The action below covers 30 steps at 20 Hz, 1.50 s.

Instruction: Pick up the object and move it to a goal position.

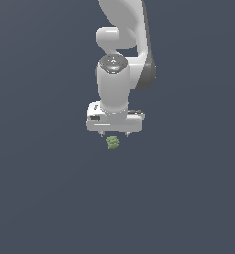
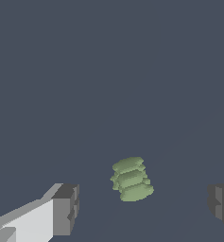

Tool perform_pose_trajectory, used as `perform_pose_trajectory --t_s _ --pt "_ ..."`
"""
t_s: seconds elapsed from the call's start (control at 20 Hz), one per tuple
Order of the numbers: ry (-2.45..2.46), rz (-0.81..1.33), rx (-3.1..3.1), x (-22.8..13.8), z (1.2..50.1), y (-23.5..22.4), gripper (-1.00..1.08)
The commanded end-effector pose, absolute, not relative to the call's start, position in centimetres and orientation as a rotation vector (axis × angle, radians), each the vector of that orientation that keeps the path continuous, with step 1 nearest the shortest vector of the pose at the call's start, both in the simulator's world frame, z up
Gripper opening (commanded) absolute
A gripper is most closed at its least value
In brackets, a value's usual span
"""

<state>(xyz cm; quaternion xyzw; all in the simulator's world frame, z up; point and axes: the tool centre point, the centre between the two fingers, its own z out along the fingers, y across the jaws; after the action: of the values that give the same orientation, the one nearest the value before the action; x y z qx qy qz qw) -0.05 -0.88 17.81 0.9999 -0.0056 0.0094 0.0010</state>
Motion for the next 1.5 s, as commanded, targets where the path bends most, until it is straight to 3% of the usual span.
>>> perform_pose_trajectory --t_s 0.0,0.4,0.85,1.45 --pt "-0.018 0.030 3.139 -0.1 17.8 -0.9 1.00" --pt "-0.144 0.025 3.141 -0.1 18.5 -3.6 1.00" --pt "-0.128 0.024 3.142 -0.2 18.2 -3.5 1.00" --pt "0.154 0.011 3.135 -2.5 13.5 -2.8 1.00"
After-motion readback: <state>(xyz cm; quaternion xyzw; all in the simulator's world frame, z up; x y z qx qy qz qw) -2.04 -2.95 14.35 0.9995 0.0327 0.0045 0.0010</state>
